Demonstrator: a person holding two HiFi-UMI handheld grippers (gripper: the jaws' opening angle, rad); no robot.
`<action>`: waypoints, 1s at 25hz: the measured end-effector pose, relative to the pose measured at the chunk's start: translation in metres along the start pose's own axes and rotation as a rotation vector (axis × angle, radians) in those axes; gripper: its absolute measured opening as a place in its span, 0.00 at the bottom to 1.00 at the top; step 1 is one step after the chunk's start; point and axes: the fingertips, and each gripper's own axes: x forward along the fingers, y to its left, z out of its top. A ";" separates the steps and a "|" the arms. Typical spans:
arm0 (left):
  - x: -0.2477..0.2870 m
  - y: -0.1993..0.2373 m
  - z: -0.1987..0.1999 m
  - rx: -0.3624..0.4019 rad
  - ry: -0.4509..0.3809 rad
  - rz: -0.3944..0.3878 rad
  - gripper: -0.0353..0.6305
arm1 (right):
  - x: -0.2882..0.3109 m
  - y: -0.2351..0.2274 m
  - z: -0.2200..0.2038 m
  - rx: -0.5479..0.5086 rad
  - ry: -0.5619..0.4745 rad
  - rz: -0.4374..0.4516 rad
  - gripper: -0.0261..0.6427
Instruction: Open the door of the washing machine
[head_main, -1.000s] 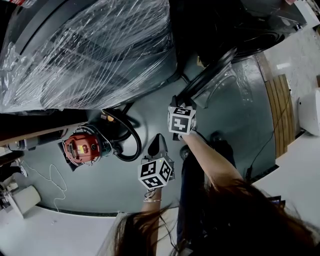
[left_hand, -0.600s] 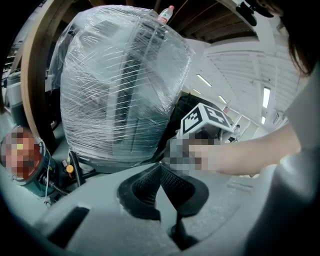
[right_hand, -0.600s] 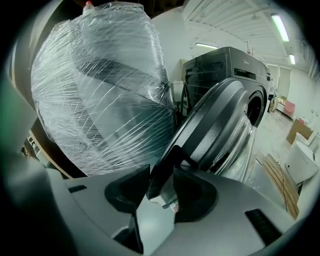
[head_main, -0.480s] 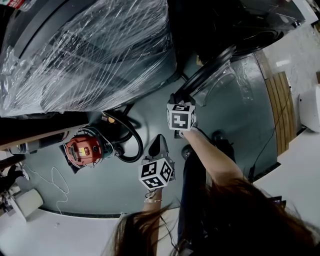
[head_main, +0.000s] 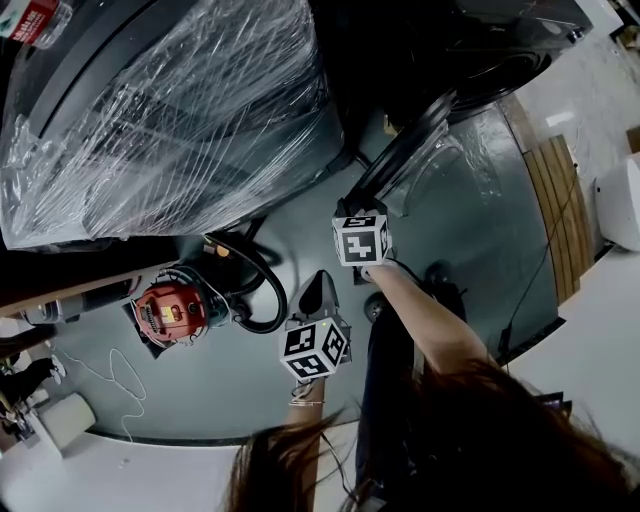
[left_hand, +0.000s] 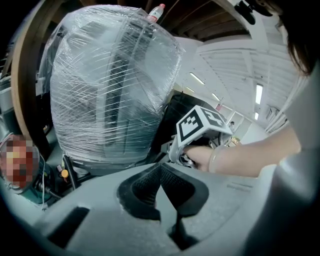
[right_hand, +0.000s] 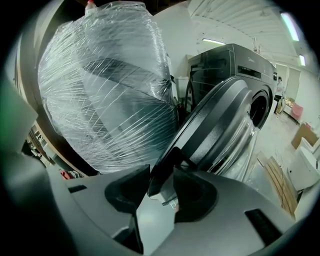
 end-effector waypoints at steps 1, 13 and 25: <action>0.000 -0.003 0.000 0.002 0.000 -0.002 0.07 | -0.002 -0.001 -0.001 -0.006 0.005 0.002 0.24; -0.009 -0.040 -0.001 0.005 -0.029 0.038 0.07 | -0.032 -0.013 -0.004 -0.096 -0.013 0.078 0.21; -0.019 -0.109 -0.013 0.026 -0.049 0.028 0.07 | -0.084 -0.072 -0.016 -0.138 -0.023 0.085 0.20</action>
